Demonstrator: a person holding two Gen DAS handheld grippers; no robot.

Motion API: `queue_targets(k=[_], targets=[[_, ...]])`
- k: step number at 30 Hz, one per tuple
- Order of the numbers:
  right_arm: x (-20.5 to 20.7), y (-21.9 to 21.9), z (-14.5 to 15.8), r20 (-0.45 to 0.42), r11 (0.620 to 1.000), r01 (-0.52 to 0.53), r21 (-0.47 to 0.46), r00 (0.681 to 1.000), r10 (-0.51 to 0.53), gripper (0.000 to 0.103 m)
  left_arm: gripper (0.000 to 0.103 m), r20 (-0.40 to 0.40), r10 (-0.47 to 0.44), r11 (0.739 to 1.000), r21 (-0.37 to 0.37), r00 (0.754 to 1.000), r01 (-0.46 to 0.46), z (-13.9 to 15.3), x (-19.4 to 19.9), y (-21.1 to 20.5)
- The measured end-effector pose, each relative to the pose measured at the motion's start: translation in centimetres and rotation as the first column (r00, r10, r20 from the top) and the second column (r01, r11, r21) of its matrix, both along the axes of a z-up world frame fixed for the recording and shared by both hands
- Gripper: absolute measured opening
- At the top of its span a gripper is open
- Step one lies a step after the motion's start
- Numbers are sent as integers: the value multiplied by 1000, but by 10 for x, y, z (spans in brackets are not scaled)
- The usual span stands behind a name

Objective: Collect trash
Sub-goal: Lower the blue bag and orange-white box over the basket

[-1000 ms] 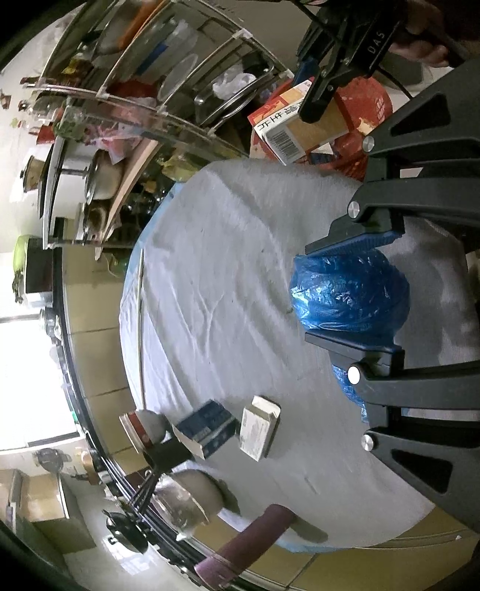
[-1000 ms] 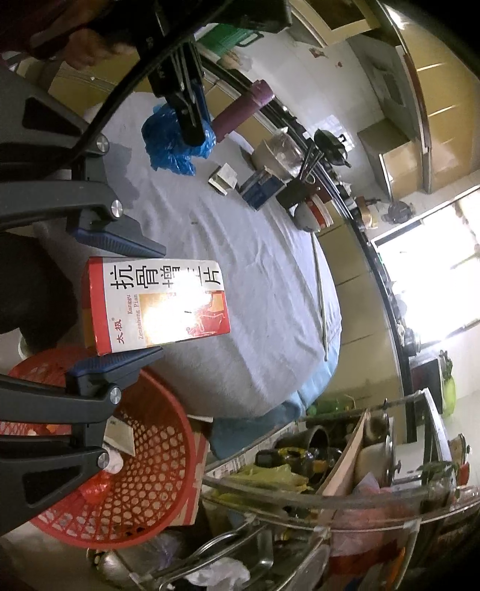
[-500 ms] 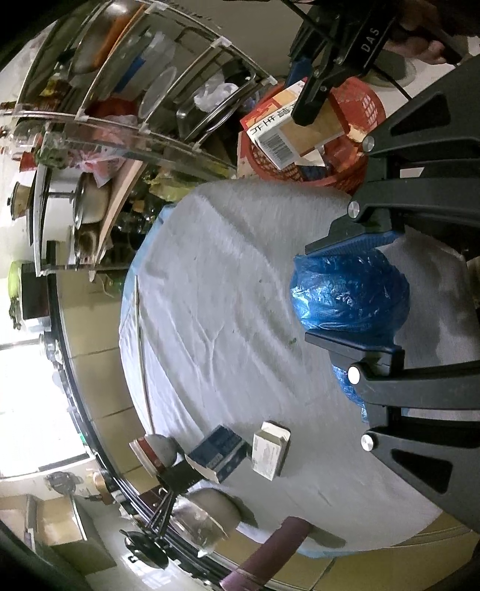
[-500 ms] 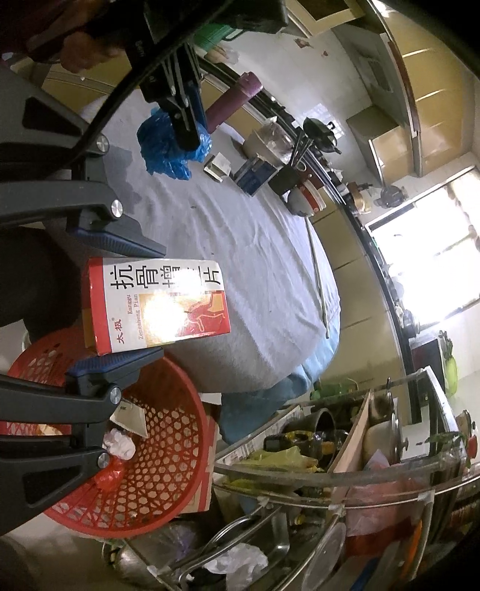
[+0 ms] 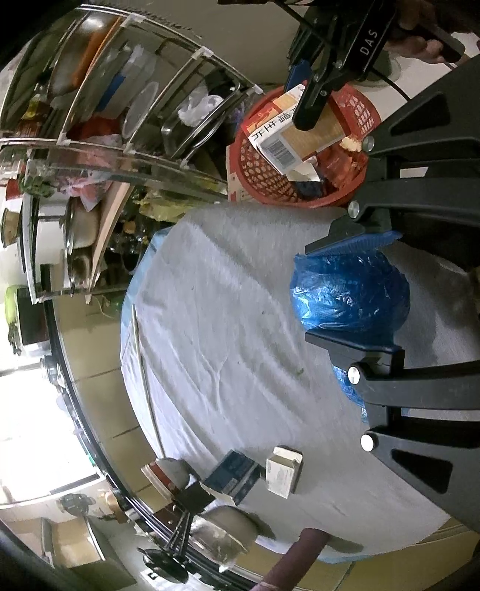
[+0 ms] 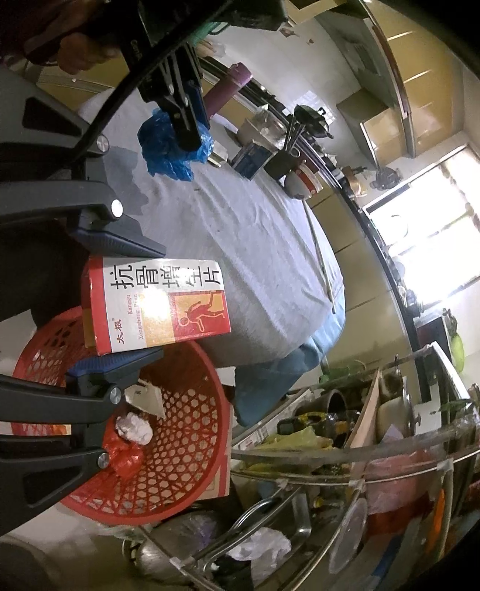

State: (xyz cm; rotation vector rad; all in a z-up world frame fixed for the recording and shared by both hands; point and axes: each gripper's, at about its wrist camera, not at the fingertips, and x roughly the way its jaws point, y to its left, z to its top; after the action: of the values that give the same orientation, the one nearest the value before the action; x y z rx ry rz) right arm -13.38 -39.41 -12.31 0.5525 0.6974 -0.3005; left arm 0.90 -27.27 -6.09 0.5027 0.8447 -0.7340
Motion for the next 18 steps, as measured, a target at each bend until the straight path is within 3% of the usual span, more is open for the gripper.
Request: queue_targets(k=[18], targets=[[-35,-27,-22,-34,993,94,73,995,-91,50,41,-5,-107,993,50,994,107,-12,-28,-45]])
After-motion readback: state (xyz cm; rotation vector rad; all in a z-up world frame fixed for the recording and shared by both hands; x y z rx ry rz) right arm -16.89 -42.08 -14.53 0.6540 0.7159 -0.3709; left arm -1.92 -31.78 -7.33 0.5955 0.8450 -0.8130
